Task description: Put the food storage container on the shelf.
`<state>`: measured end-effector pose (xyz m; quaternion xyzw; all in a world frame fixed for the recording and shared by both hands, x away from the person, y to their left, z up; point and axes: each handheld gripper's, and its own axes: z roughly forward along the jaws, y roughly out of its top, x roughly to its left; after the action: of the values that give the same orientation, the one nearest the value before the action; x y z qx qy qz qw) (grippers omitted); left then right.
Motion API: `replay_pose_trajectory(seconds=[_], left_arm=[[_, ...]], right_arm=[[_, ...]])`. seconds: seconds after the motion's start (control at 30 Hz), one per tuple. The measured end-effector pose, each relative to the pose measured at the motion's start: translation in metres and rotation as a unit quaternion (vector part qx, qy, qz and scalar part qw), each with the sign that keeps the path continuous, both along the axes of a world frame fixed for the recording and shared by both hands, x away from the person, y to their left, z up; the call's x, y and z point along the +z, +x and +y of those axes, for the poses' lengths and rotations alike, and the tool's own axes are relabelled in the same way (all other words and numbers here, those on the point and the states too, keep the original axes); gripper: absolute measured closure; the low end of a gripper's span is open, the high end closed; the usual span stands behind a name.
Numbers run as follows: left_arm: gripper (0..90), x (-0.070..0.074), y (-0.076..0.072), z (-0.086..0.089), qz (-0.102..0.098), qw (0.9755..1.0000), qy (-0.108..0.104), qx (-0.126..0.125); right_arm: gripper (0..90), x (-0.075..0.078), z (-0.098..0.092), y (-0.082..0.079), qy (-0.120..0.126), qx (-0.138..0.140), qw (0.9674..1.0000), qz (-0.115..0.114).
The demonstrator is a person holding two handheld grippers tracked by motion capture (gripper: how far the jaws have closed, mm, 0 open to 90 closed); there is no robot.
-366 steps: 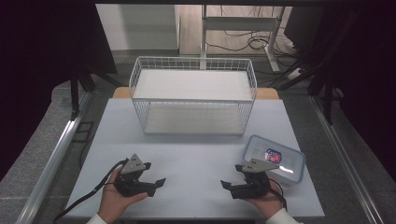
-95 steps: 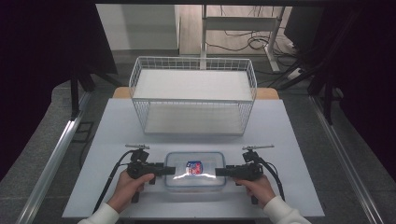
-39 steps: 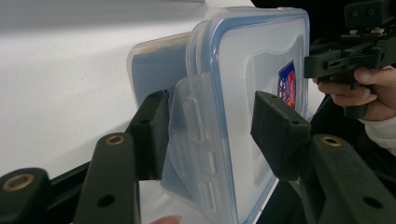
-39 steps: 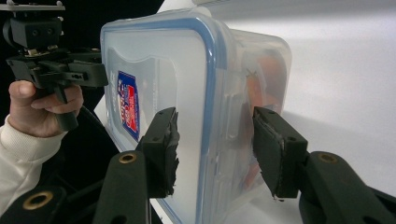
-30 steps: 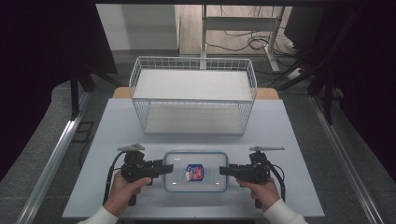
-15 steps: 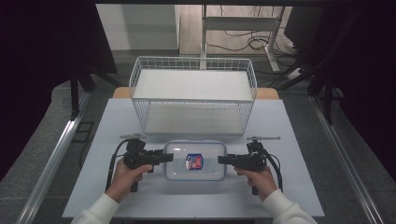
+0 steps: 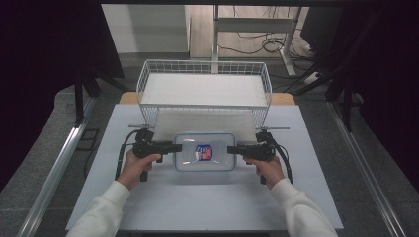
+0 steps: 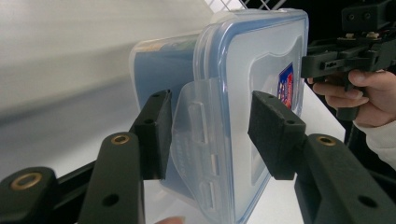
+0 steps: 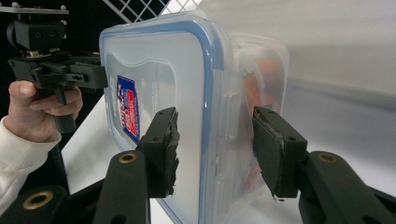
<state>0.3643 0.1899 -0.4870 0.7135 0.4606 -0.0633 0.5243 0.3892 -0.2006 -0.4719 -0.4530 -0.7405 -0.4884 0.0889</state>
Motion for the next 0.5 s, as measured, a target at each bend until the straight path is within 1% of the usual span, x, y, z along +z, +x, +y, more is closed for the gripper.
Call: replay_pose_trajectory(seconds=[0.03,0.07,0.13,0.23,0.3,0.37,0.47,0.5], left_arm=[[50.9,-0.002,0.006,0.001,-0.001,1.0,-0.002,0.003],[50.8,-0.002,0.006,0.001,-0.001,1.0,-0.002,0.003],[50.8,-0.003,0.011,0.002,-0.004,1.0,-0.001,0.005],[50.7,-0.002,0.016,0.002,-0.009,0.9999,-0.001,0.009],[50.7,-0.003,0.02,0.002,-0.01,0.9999,0.001,0.012],[50.7,-0.004,0.025,0.002,-0.011,0.9999,0.001,0.011],[50.7,-0.006,0.029,0.001,-0.014,0.9998,0.005,0.012],[50.7,-0.006,0.03,0.0,-0.015,0.9998,0.002,0.013]], right_arm=[[51.3,0.0,0.002,0.006,-0.002,-0.001,1.0,-0.004],[51.3,0.0,0.002,0.006,-0.002,-0.001,1.0,-0.004],[51.2,0.001,0.004,0.011,-0.006,-0.001,0.9999,-0.009],[51.1,0.0,0.005,0.019,-0.004,-0.003,0.9999,-0.012],[51.1,-0.001,0.004,0.023,-0.002,-0.004,0.9999,-0.015],[51.0,-0.002,0.004,0.027,0.002,-0.009,0.9998,-0.016],[50.9,-0.005,0.005,0.032,0.001,-0.013,0.9998,-0.016],[50.8,-0.006,0.005,0.032,0.001,-0.014,0.9998,-0.014]])
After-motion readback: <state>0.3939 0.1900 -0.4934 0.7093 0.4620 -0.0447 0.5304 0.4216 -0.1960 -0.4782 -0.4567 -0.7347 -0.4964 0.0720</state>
